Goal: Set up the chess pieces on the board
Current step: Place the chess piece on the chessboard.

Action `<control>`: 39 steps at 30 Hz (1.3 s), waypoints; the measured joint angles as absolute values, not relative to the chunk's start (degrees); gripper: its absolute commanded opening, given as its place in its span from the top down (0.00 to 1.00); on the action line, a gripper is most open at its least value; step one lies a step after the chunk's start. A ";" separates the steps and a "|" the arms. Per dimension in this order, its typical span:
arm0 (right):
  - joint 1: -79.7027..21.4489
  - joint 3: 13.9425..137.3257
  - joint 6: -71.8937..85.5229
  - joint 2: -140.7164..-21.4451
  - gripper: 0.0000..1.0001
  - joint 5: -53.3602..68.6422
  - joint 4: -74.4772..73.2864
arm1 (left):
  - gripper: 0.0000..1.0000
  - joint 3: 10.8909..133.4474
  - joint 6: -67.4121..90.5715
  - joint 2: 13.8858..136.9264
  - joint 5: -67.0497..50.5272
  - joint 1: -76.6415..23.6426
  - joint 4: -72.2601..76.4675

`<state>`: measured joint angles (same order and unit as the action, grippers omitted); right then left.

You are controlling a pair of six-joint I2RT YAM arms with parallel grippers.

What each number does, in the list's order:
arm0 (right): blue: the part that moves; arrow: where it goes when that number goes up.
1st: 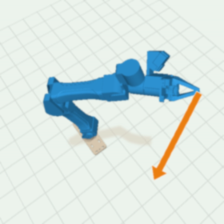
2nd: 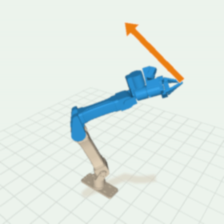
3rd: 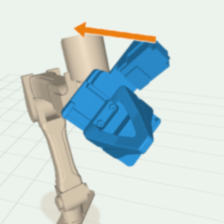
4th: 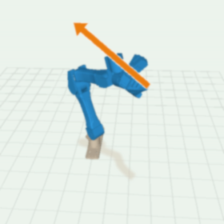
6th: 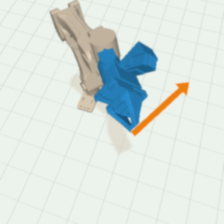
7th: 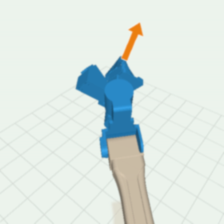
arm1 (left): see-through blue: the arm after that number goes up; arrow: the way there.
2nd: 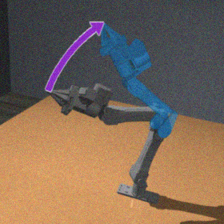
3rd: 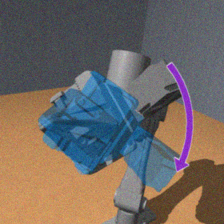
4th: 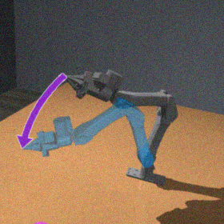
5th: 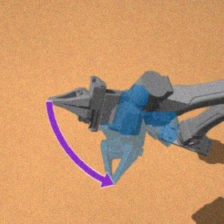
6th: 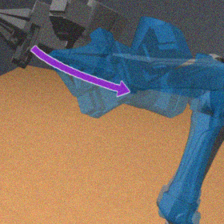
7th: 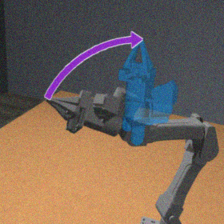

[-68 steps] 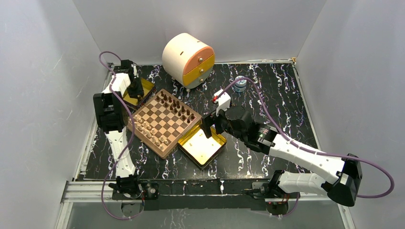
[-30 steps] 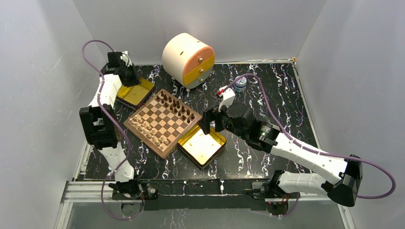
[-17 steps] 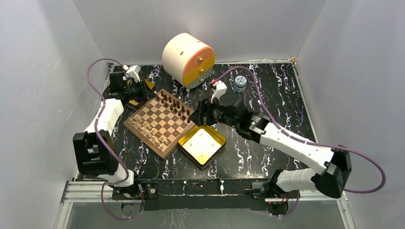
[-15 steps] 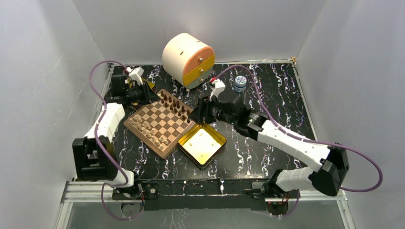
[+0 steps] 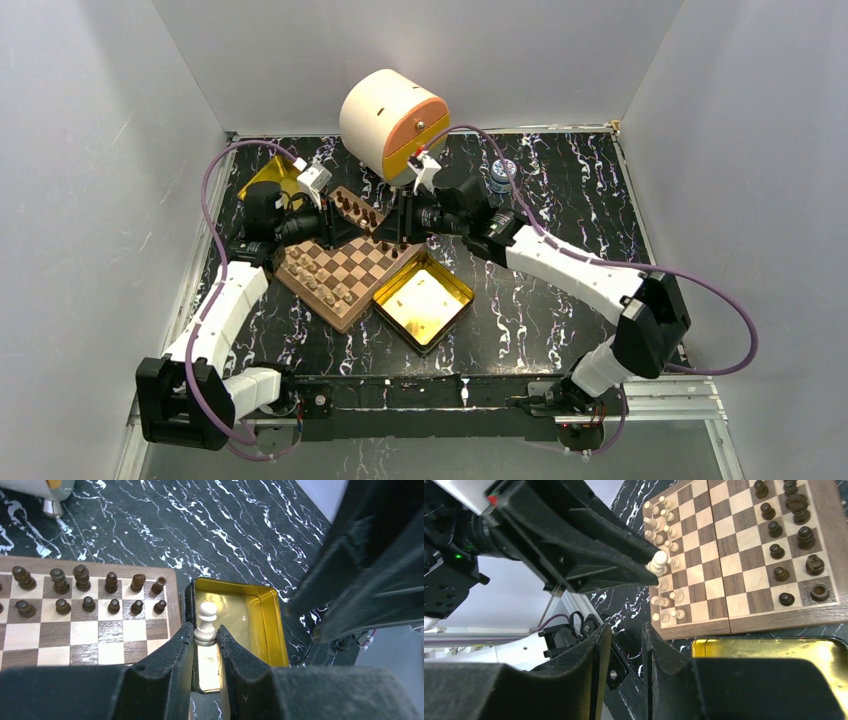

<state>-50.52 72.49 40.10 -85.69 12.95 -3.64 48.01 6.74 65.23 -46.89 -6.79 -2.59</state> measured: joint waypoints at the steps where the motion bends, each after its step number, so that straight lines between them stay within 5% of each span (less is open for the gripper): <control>1: -50.52 73.01 40.36 -86.65 0.60 13.63 -3.64 | 1.00 47.79 6.35 64.71 -47.35 -7.07 -2.28; 19: -48.10 77.17 44.25 -91.46 0.58 14.15 -1.43 | 1.00 47.20 4.51 62.59 -50.33 -8.12 -1.69; 36: -48.01 78.96 47.33 -96.84 0.80 19.64 0.27 | 1.00 47.20 4.25 61.91 -51.29 -9.13 -1.65; 39: -47.99 78.83 47.86 -96.84 0.81 19.90 1.02 | 0.81 47.20 4.29 61.39 -50.37 -9.15 -1.54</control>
<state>-47.99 78.83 47.86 -96.84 19.90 1.02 47.20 4.29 61.39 -50.37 -9.15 -1.54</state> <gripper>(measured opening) 0.231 0.191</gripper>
